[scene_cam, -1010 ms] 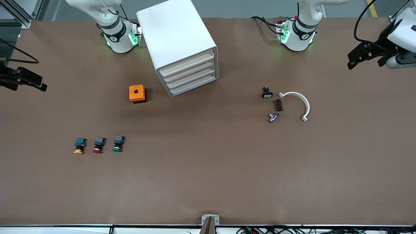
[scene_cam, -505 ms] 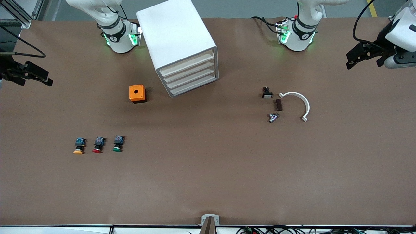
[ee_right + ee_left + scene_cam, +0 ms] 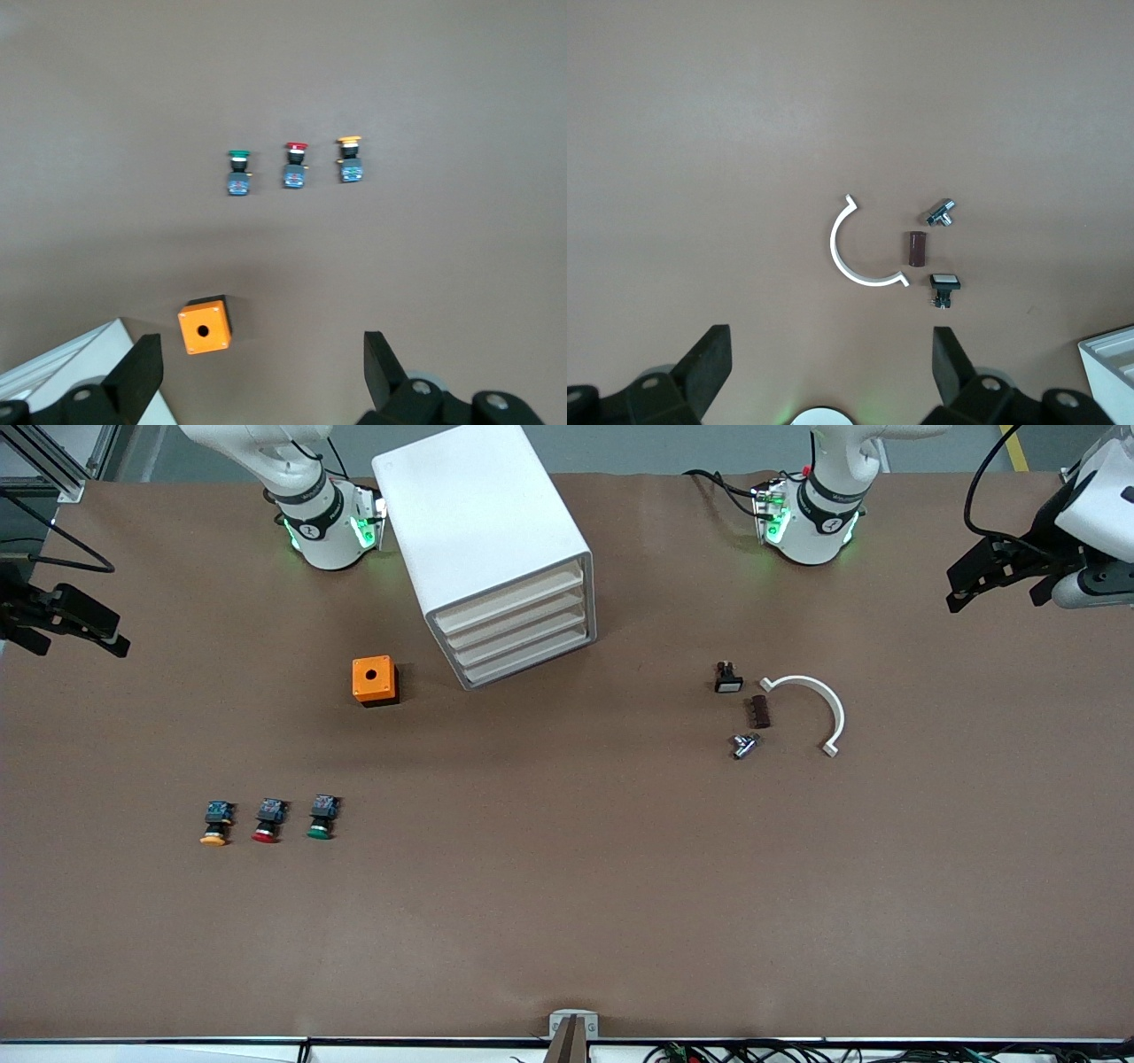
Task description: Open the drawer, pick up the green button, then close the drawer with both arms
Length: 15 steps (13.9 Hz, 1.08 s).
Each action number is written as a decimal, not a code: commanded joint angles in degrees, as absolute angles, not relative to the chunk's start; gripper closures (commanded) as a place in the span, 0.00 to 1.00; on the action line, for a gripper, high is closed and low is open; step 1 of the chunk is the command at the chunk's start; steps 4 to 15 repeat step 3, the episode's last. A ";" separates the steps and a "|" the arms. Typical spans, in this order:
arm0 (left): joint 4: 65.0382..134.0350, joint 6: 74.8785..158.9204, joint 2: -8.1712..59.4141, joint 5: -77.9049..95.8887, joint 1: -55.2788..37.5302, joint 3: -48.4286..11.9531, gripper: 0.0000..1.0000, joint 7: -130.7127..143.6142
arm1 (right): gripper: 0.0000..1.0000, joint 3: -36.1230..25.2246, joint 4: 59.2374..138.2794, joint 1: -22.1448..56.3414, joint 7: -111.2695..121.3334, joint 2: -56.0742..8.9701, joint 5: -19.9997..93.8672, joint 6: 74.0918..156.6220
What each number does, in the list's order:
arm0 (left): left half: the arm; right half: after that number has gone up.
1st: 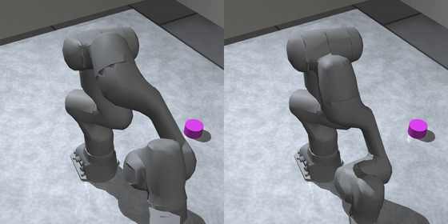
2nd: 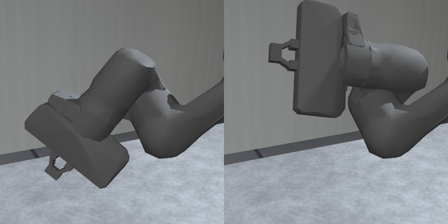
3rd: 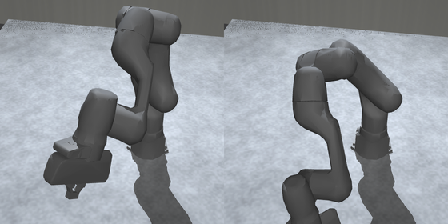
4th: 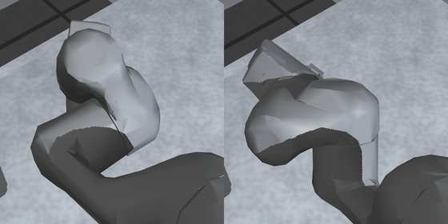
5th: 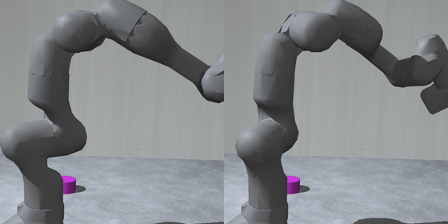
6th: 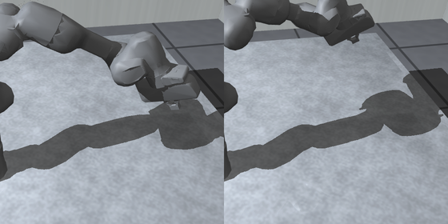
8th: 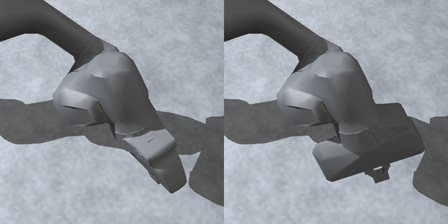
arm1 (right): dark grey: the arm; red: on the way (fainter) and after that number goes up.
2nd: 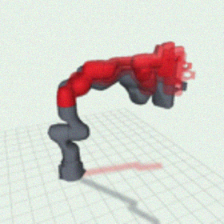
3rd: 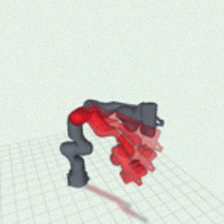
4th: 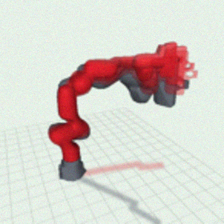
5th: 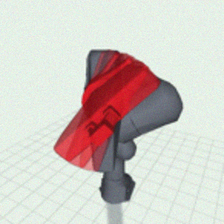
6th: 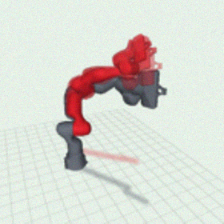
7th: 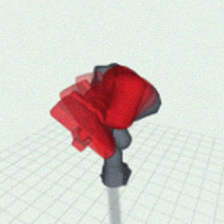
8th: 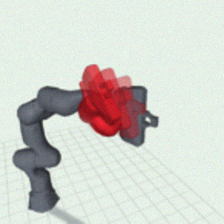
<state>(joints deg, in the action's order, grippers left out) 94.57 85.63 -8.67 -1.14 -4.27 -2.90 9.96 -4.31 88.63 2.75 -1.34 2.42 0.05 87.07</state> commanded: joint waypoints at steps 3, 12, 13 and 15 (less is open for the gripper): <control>92.20 85.52 -7.39 -2.02 -4.04 -2.99 0.00 9.14 | 0.00 -3.78 88.59 2.90 -0.53 3.25 -1.85 86.49; 92.20 85.52 -7.39 -2.02 -4.04 -2.99 0.00 9.14 | 0.00 -3.78 88.59 2.90 -0.53 3.25 -1.85 86.49; 92.20 85.52 -7.39 -2.02 -4.04 -2.99 0.00 9.14 | 0.00 -3.78 88.59 2.90 -0.53 3.25 -1.85 86.49; 92.20 85.52 -7.39 -2.02 -4.04 -2.99 0.00 9.14 | 0.00 -3.78 88.59 2.90 -0.53 3.25 -1.85 86.49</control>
